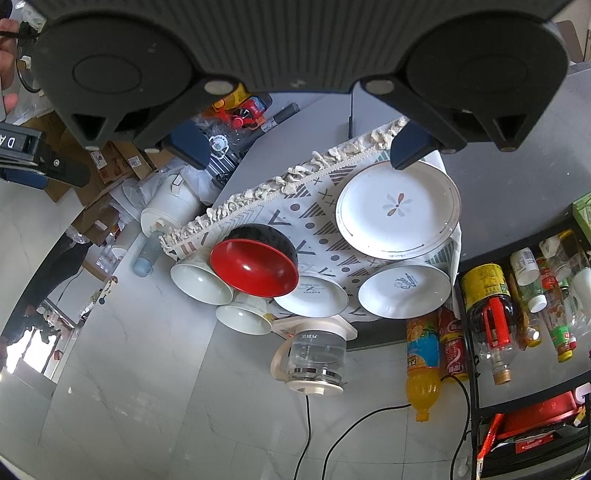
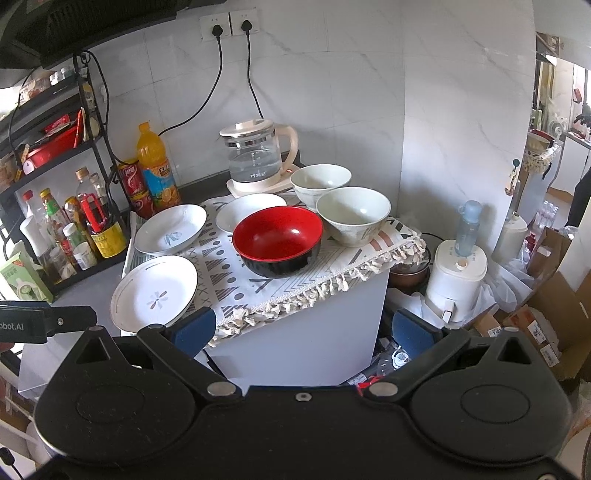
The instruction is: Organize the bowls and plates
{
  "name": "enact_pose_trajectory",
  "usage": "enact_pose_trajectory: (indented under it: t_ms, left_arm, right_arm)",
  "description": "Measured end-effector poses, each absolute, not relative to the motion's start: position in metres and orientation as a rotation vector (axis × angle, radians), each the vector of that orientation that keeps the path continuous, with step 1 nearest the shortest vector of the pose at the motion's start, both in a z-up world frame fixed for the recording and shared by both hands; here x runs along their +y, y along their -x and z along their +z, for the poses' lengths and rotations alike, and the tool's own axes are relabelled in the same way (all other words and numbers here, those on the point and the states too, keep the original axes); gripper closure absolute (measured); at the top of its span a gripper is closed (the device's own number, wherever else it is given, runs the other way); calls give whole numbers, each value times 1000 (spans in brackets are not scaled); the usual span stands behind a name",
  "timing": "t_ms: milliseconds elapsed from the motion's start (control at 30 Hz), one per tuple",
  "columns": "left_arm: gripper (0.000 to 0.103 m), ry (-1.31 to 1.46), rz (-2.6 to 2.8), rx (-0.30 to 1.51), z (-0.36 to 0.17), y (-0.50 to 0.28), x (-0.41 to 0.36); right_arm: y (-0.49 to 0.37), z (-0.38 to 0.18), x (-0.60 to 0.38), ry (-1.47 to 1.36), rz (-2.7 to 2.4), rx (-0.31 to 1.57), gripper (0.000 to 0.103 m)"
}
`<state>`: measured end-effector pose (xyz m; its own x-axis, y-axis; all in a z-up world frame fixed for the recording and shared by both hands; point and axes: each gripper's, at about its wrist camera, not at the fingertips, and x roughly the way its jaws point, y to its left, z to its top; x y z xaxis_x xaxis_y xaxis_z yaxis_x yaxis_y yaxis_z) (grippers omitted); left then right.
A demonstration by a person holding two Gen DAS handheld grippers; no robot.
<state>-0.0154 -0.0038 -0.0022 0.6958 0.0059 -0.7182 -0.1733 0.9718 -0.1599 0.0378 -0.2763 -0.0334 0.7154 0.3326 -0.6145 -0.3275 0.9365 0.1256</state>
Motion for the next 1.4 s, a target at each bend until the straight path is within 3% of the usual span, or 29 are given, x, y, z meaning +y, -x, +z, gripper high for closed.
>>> enact_pose_trajectory:
  t_ms: [1400]
  left_arm:
    - [1,241,121,792,-5,14,-5]
  right_arm:
    - [-41,-31,-286,-13,403,636,0]
